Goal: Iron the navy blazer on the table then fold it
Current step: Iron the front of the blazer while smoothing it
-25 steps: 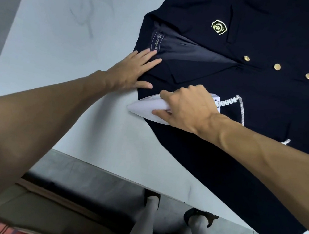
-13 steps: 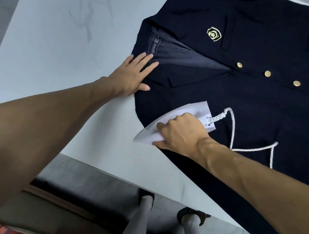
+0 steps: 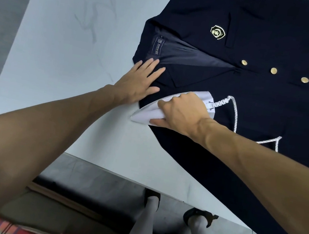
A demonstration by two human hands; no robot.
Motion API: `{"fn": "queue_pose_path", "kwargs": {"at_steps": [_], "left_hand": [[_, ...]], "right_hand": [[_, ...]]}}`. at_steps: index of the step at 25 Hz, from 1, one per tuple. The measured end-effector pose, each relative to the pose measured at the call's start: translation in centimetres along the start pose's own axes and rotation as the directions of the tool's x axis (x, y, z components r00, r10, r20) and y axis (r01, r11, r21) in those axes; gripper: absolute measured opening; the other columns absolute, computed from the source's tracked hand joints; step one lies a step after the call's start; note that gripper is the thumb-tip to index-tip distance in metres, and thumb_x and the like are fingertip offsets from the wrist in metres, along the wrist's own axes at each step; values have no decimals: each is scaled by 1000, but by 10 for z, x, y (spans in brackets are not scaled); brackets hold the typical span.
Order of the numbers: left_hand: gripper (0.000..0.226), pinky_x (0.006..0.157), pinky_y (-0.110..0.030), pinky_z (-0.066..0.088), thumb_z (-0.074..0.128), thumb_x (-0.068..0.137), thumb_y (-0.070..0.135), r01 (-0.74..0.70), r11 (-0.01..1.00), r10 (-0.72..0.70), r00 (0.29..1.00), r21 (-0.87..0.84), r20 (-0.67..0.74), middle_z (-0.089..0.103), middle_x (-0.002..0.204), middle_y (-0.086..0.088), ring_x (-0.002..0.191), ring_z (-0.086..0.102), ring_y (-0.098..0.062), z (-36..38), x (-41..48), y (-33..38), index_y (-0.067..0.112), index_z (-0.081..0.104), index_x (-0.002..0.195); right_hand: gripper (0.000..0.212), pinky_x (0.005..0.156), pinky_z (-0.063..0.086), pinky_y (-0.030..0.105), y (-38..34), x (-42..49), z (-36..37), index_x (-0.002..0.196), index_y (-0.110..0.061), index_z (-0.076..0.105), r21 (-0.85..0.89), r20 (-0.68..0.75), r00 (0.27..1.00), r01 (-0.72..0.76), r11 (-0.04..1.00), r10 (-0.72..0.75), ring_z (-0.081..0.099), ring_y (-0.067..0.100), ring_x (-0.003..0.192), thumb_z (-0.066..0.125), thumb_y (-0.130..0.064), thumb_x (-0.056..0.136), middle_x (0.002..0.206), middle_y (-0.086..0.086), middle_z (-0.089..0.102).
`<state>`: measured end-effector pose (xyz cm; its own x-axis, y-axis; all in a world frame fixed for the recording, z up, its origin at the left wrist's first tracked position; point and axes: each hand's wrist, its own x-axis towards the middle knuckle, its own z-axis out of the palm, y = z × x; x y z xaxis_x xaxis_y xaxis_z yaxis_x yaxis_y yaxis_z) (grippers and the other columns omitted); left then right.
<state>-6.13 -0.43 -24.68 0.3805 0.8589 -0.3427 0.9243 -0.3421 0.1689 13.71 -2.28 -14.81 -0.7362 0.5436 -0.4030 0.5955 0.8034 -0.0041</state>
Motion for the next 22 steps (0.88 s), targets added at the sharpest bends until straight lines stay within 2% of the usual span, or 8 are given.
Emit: {"fn": "queue_pose_path", "kwargs": {"at_steps": [4,7,11,14,16,18,20,22], "left_hand": [[71,123,-45,10,10,101,53,-83,987,91,995,140,-50,9,163,-21,152,9,-33,16,-10,18,11,15,158],[71,123,-45,14,9,102,54,-38,987,53,995,157,-89,10,163,-22,152,13,-33,19,-10,18,10,15,157],[70,123,-45,15,8,102,53,-48,977,69,993,209,-94,10,163,-22,151,14,-34,18,-9,20,10,13,157],[68,123,-46,15,14,104,51,-41,979,59,994,198,-88,9,163,-23,152,12,-34,18,-10,20,9,13,157],[66,123,-46,14,22,105,47,-10,983,25,997,184,-79,7,163,-23,152,10,-35,15,-11,26,8,12,157],[59,123,-45,13,33,106,31,29,992,-16,994,125,-109,7,163,-22,152,10,-35,14,-12,40,7,14,157],[56,124,-43,14,40,103,15,-3,1000,0,988,-22,-151,13,164,-17,152,13,-31,14,-13,61,9,22,156],[53,123,-41,15,37,105,19,-107,989,92,985,-101,-146,17,164,-10,152,15,-27,20,-13,74,15,25,156]], "right_hand": [[50,54,24,33,2,-19,10,84,-22,43,-31,6,999,50,998,-50,32,22,51,34,-70,92,71,3,60],[51,45,11,31,5,-42,12,84,-21,42,-96,68,996,69,993,-63,16,18,43,32,-70,93,53,1,35],[54,46,10,30,9,-61,21,100,-19,52,-62,170,980,113,992,-101,29,21,48,23,-65,97,57,2,34],[56,45,5,31,12,-74,23,89,-20,59,-33,211,975,83,996,-74,14,19,41,31,-69,93,49,0,26],[56,46,2,30,12,-84,19,82,-21,61,-65,214,974,84,994,-69,5,18,41,40,-71,89,47,0,36],[56,46,8,31,11,-85,25,99,-18,58,-50,188,974,137,989,-126,18,19,43,32,-67,95,68,2,56],[57,48,15,32,9,-78,26,109,-18,56,-22,171,979,120,993,-114,35,22,53,27,-66,96,81,4,65],[57,55,24,33,4,-67,26,112,-18,57,-31,148,981,129,991,-123,41,23,64,29,-65,96,88,3,68]]}}
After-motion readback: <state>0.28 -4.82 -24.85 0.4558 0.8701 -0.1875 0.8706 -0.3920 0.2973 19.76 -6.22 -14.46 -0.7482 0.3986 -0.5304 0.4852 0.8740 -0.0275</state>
